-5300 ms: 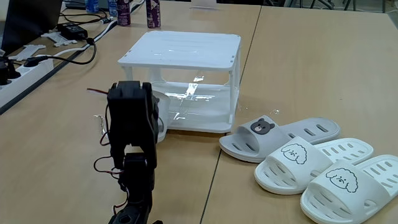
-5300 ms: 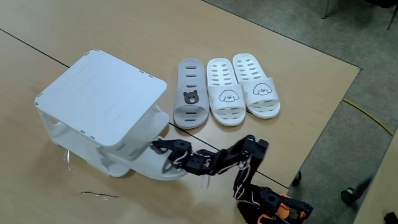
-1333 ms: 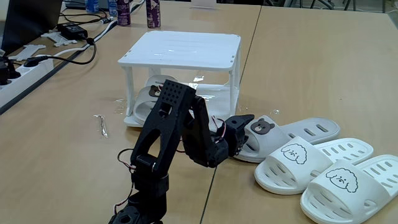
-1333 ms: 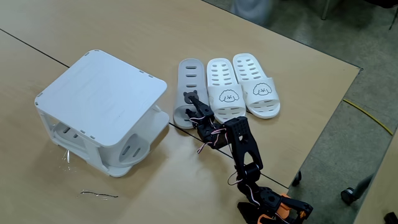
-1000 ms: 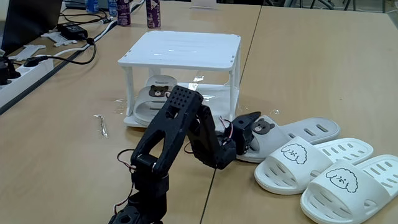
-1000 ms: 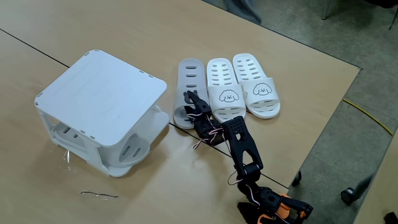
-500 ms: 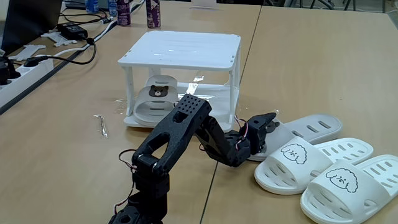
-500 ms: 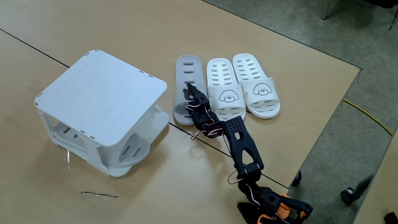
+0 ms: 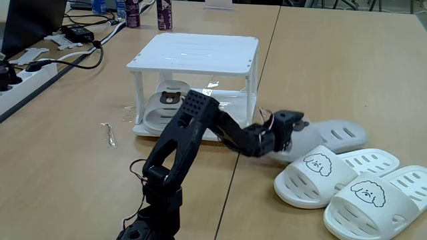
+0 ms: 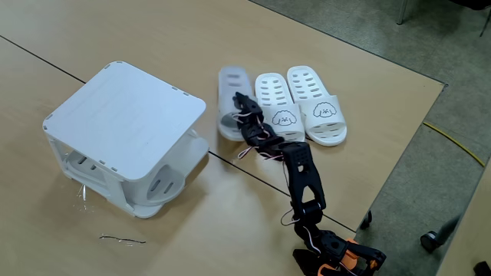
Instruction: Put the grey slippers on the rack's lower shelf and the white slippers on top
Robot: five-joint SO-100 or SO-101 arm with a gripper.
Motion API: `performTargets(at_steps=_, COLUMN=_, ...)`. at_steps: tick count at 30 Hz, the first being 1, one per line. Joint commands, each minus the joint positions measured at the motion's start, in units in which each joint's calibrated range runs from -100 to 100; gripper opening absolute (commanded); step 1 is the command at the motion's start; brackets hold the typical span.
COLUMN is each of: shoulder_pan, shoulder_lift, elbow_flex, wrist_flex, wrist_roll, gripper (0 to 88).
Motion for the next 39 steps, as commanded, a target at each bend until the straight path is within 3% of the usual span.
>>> performTargets(at_steps=1, shoulder_pan=1.54, shoulder_lift=-23.39, elbow_flex=10.48, wrist_flex=0.29, wrist_roll=0.42, gripper=0.8)
performTargets(at_steps=10, shoulder_pan=0.80, shoulder_lift=-47.45, elbow_flex=43.13, wrist_flex=-0.31, wrist_roll=0.42, gripper=0.8)
performTargets(at_steps=23, shoulder_pan=-1.83, shoulder_lift=-71.10, elbow_flex=75.25, wrist_flex=-3.85, wrist_roll=0.42, gripper=0.8)
performTargets(at_steps=27, shoulder_pan=-3.31, shoulder_lift=-71.43, elbow_flex=83.73, wrist_flex=-13.51, wrist_roll=0.42, gripper=0.8)
performTargets(at_steps=33, shoulder_pan=-5.28, shoulder_lift=-68.82, elbow_flex=84.63, wrist_flex=-15.84, wrist_roll=0.42, gripper=0.8)
performTargets(at_steps=39, shoulder_pan=-10.47, shoulder_lift=-51.24, elbow_flex=84.81, wrist_flex=-34.05, wrist_roll=0.42, gripper=0.8)
